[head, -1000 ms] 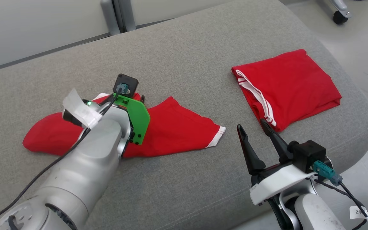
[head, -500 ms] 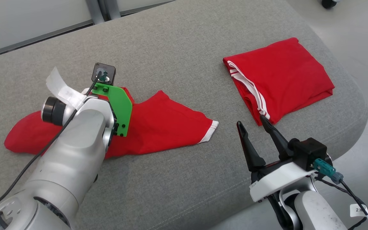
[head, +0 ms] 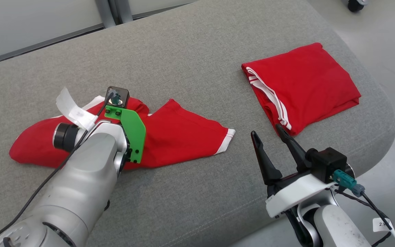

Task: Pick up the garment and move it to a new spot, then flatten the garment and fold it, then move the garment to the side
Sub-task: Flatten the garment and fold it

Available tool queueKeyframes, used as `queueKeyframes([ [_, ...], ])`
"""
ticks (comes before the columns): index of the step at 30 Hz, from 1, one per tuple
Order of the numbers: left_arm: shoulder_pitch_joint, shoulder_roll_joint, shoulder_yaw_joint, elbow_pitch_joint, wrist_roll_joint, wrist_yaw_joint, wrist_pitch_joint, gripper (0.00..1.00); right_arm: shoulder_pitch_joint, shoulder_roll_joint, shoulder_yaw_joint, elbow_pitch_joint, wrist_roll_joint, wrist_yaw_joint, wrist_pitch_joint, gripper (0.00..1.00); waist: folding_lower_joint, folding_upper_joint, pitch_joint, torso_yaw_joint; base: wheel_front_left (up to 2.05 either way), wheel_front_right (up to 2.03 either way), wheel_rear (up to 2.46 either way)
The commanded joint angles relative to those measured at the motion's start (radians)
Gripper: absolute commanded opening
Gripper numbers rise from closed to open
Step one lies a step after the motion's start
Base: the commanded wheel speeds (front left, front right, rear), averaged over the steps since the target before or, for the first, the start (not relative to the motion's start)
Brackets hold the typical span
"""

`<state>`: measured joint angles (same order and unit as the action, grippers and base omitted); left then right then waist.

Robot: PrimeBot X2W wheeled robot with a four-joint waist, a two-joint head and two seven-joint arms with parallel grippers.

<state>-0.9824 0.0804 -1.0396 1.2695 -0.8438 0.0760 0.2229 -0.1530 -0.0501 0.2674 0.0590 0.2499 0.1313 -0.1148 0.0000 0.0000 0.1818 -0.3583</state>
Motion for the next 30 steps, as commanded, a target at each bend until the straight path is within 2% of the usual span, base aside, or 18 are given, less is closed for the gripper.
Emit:
queueKeyframes([
  [1, 0.011, 0.001, 0.001, -0.001, -0.005, -0.007, -0.009, 0.0, -0.006, -0.001, -0.003, -0.002, -0.005, -0.001, 0.003, 1.0, 0.0, 0.0, -0.003, 0.004, 0.0, 0.0, 0.0],
  [6, 0.017, -0.014, -0.015, -0.043, 0.008, -0.045, -0.075, 0.0, 0.001, -0.001, -0.008, -0.006, -0.009, -0.001, 0.006, 1.0, 0.0, 0.0, -0.018, 0.027, 0.0, 0.0, 0.0],
  [9, 0.033, -0.023, -0.016, -0.092, -0.008, -0.085, -0.11, 0.0, 0.006, -0.001, -0.012, -0.007, -0.013, -0.001, 0.011, 1.0, 0.0, 0.0, -0.029, 0.052, 0.0, 0.0, 0.0],
  [10, 0.048, -0.026, -0.016, -0.133, -0.024, -0.113, -0.122, 0.0, 0.007, -0.001, -0.011, -0.008, -0.012, -0.001, 0.011, 1.0, 0.0, 0.0, -0.036, 0.068, 0.0, 0.0, 0.0],
  [13, 0.092, -0.03, -0.034, -0.225, -0.058, -0.144, -0.105, 0.0, 0.008, -0.001, -0.011, -0.01, -0.01, -0.001, 0.015, 1.0, 0.0, 0.0, -0.048, 0.091, 0.0, 0.0, 0.0],
  [15, 0.121, -0.029, -0.052, -0.295, -0.081, -0.143, -0.078, 0.0, 0.01, -0.002, -0.016, -0.01, -0.012, -0.001, 0.016, 1.0, 0.0, 0.0, -0.054, 0.107, 0.0, 0.0, 0.0],
  [20, 0.196, -0.028, -0.099, -0.408, -0.132, -0.108, -0.026, 0.0, 0.021, -0.001, -0.02, -0.005, -0.012, -0.001, 0.02, 1.0, 0.0, 0.0, -0.075, 0.144, 0.0, 0.0, 0.0],
  [21, 0.209, -0.028, -0.105, -0.419, -0.137, -0.1, -0.024, 0.36, 0.022, -0.001, -0.019, -0.005, -0.011, -0.001, 0.02, 1.0, 0.0, 0.0, -0.08, 0.15, 0.0, 0.0, 0.0],
  [22, 0.216, -0.027, -0.11, -0.429, -0.137, -0.089, -0.034, 1.0, 0.023, -0.001, -0.019, -0.004, -0.01, -0.001, 0.02, 1.0, 0.0, 0.0, -0.085, 0.157, 0.0, 0.0, 0.0],
  [30, 0.297, -0.028, -0.108, -0.468, -0.197, -0.039, -0.057, 1.0, 0.035, -0.001, -0.027, -0.004, -0.01, -0.001, 0.024, 1.0, 0.0, 0.0, -0.121, 0.21, 0.0, 0.0, 0.0],
])
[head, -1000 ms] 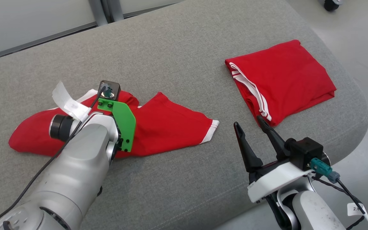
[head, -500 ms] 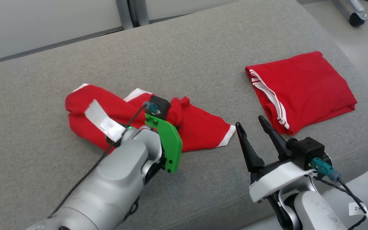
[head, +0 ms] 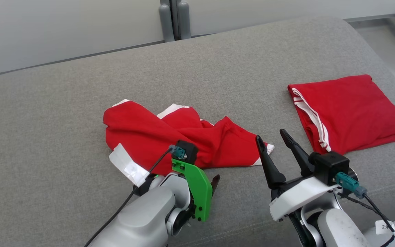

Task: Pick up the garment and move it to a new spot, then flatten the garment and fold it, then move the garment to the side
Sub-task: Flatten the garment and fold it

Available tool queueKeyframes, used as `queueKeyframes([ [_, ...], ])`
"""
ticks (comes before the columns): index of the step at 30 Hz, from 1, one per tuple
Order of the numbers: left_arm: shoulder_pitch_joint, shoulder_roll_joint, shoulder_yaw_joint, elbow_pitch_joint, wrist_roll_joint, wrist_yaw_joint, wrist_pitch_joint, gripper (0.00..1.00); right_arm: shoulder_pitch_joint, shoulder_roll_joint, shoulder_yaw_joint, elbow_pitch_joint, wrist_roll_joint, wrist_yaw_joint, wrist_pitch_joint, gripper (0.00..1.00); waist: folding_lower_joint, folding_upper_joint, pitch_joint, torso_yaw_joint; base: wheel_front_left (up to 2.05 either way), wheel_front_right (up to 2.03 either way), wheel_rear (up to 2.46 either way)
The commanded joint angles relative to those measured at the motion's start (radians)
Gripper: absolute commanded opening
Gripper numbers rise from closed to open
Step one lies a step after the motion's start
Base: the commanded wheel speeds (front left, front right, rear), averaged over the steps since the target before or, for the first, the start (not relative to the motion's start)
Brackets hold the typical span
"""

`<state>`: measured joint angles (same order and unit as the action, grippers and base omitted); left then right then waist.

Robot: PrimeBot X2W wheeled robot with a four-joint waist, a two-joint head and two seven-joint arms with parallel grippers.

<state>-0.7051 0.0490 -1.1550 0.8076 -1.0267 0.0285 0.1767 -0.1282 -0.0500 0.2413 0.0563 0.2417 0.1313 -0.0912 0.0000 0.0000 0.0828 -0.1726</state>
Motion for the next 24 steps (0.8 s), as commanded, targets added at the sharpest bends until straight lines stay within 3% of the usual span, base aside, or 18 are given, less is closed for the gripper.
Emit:
queueKeyframes([
  [1, 0.027, 0.004, 0.011, -0.008, -0.02, 0.012, -0.016, 1.0, 0.013, -0.002, -0.001, -0.001, -0.002, -0.001, 0.001, 1.0, 0.0, 0.0, -0.026, 0.03, 0.0, 0.0, 0.0],
  [8, 0.013, 0.05, 0.052, 0.004, -0.032, 0.055, -0.053, 1.0, 0.026, -0.002, -0.009, -0.003, -0.002, -0.001, 0.008, 1.0, 0.0, 0.0, -0.053, 0.055, 0.0, 0.0, 0.0],
  [16, -0.012, 0.18, 0.128, 0.017, -0.073, 0.13, -0.039, 1.0, 0.042, -0.002, -0.011, -0.019, -0.007, -0.001, 0.016, 1.0, 0.0, 0.0, -0.055, 0.066, 0.0, 0.0, 0.0],
  [24, -0.006, 0.22, 0.198, 0.044, -0.147, 0.147, -0.002, 1.0, 0.025, -0.002, 0.006, -0.031, -0.013, -0.001, 0.026, 1.0, 0.0, 0.0, -0.031, 0.042, 0.0, 0.0, 0.0],
])
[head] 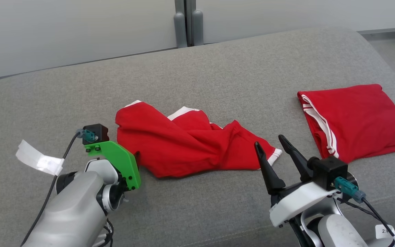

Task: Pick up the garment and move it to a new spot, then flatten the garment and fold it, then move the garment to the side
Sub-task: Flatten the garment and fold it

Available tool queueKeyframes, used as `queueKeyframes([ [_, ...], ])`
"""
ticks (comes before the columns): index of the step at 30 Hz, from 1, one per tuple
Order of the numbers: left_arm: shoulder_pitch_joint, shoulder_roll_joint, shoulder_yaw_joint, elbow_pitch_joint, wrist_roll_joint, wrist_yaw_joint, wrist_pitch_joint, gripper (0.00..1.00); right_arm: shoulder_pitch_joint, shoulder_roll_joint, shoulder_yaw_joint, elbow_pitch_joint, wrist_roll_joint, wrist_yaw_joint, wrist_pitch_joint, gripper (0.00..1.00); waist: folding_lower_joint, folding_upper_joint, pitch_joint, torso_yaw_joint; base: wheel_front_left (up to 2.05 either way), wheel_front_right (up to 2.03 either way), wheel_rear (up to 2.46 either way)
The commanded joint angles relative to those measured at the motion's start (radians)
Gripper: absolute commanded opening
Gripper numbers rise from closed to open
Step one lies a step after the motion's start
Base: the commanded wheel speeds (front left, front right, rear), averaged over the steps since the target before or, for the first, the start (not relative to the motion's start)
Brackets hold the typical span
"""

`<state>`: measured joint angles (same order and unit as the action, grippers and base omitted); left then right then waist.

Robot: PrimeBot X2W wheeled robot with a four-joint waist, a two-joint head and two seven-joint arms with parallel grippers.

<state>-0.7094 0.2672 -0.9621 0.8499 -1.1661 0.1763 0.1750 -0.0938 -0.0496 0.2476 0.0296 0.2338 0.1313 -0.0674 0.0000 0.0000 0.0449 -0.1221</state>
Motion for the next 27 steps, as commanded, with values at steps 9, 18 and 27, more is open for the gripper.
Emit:
queueKeyframes([
  [9, -0.017, -0.01, 0.022, 0.022, -0.037, -0.029, 0.03, 1.0, -0.011, -0.002, -0.001, -0.011, -0.015, -0.001, 0.011, 1.0, 0.0, 0.0, 0.015, -0.035, 0.0, 0.0, 0.0],
  [18, -0.019, -0.01, 0.001, 0.028, -0.012, -0.069, -0.005, 0.0, -0.006, -0.002, -0.011, -0.014, -0.017, -0.001, 0.009, 1.0, 0.0, 0.0, 0.011, -0.028, 0.0, 0.0, 0.0],
  [27, 0.062, 0.06, -0.032, -0.087, 0.057, -0.062, -0.124, 0.0, 0.015, -0.002, -0.026, -0.011, -0.006, -0.001, 0.004, 1.0, 0.0, 0.0, -0.012, 0.007, 0.0, 0.0, 0.0],
])
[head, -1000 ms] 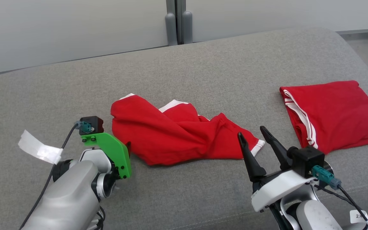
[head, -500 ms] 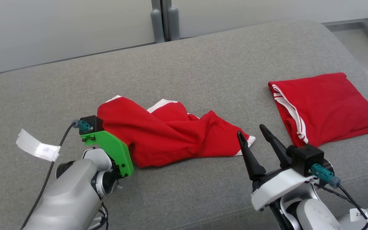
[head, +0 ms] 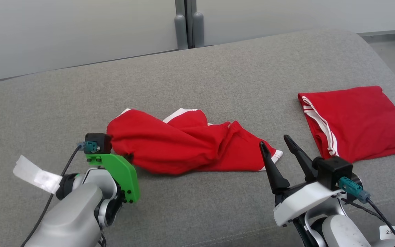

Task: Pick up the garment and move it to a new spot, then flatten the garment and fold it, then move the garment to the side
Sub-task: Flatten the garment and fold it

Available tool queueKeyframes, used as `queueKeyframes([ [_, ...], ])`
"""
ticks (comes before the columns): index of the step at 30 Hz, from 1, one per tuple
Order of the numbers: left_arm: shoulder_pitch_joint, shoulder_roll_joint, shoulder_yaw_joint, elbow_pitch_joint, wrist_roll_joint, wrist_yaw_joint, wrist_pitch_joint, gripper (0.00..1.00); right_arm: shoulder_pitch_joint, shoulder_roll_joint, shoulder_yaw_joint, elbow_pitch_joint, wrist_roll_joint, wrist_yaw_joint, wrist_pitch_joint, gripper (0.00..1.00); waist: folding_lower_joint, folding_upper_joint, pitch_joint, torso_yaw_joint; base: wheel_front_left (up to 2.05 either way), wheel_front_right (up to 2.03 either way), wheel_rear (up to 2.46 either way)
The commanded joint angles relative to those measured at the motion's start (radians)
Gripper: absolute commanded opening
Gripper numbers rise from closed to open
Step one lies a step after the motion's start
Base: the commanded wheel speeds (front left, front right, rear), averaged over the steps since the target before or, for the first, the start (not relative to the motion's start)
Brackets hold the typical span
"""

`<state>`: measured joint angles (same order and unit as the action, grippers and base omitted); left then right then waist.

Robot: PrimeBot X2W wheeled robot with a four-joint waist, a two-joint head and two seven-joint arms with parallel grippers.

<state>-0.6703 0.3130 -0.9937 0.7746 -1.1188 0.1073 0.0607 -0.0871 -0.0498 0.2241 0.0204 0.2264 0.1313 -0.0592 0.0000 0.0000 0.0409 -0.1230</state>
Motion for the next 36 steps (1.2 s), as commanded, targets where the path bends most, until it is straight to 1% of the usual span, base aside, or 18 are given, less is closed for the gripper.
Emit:
queueKeyframes([
  [1, 0.022, 0.015, 0.0, -0.012, 0.01, 0.007, -0.01, 0.0, 0.009, -0.002, -0.002, -0.002, 0.001, -0.001, -0.004, 1.0, 0.0, 0.0, -0.008, 0.008, 0.0, 0.0, 0.0],
  [6, 0.105, 0.078, -0.001, -0.136, 0.027, 0.097, -0.05, 0.0, 0.02, -0.002, -0.008, 0.001, 0.005, -0.001, -0.006, 1.0, 0.0, 0.0, -0.019, 0.023, 0.0, 0.0, 0.0],
  [14, 0.24, 0.17, -0.018, -0.374, 0.007, 0.236, 0.013, 0.0, 0.024, -0.002, -0.013, -0.002, 0.003, -0.001, -0.002, 1.0, 0.0, 0.0, -0.024, 0.039, 0.0, 0.0, 0.0],
  [16, 0.262, 0.18, -0.019, -0.426, 0.001, 0.269, 0.024, 0.0, 0.025, -0.002, -0.013, -0.001, 0.004, -0.001, -0.001, 1.0, 0.0, 0.0, -0.026, 0.041, 0.0, 0.0, 0.0],
  [17, 0.273, 0.189, -0.019, -0.445, 0.0, 0.284, 0.025, 0.04, 0.025, -0.002, -0.012, 0.0, 0.005, -0.001, -0.001, 1.0, 0.0, 0.0, -0.027, 0.041, 0.0, 0.0, 0.0],
  [19, 0.295, 0.199, -0.02, -0.474, -0.009, 0.302, 0.034, 0.24, 0.025, -0.002, -0.011, 0.0, 0.007, -0.001, -0.002, 1.0, 0.0, 0.0, -0.028, 0.042, 0.0, 0.0, 0.0],
  [20, 0.303, 0.203, -0.023, -0.483, -0.008, 0.311, 0.039, 0.47, 0.026, -0.002, -0.01, 0.0, 0.007, -0.001, -0.001, 1.0, 0.0, 0.0, -0.029, 0.043, 0.0, 0.0, 0.0],
  [21, 0.316, 0.202, -0.02, -0.495, -0.018, 0.326, 0.039, 1.0, 0.025, -0.002, -0.01, 0.002, 0.007, -0.001, -0.002, 1.0, 0.0, 0.0, -0.03, 0.043, 0.0, 0.0, 0.0],
  [23, 0.322, 0.197, -0.01, -0.499, -0.017, 0.337, 0.025, 1.0, 0.024, -0.002, -0.01, 0.004, 0.009, -0.001, -0.002, 1.0, 0.0, 0.0, -0.032, 0.045, 0.0, 0.0, 0.0],
  [28, 0.361, 0.187, 0.052, -0.523, -0.063, 0.369, -0.025, 1.0, 0.027, -0.002, -0.016, 0.005, 0.005, -0.001, -0.002, 1.0, 0.0, 0.0, -0.039, 0.056, 0.0, 0.0, 0.0],
  [31, 0.386, 0.192, 0.095, -0.542, -0.088, 0.379, -0.064, 1.0, 0.033, -0.002, -0.02, 0.006, 0.002, -0.001, 0.007, 1.0, 0.0, 0.0, -0.045, 0.068, 0.0, 0.0, 0.0],
  [36, 0.426, 0.208, 0.162, -0.6, -0.097, 0.424, -0.149, 1.0, 0.025, -0.002, -0.029, 0.013, -0.016, -0.001, 0.04, 1.0, 0.0, 0.0, -0.057, 0.099, 0.0, 0.0, 0.0],
])
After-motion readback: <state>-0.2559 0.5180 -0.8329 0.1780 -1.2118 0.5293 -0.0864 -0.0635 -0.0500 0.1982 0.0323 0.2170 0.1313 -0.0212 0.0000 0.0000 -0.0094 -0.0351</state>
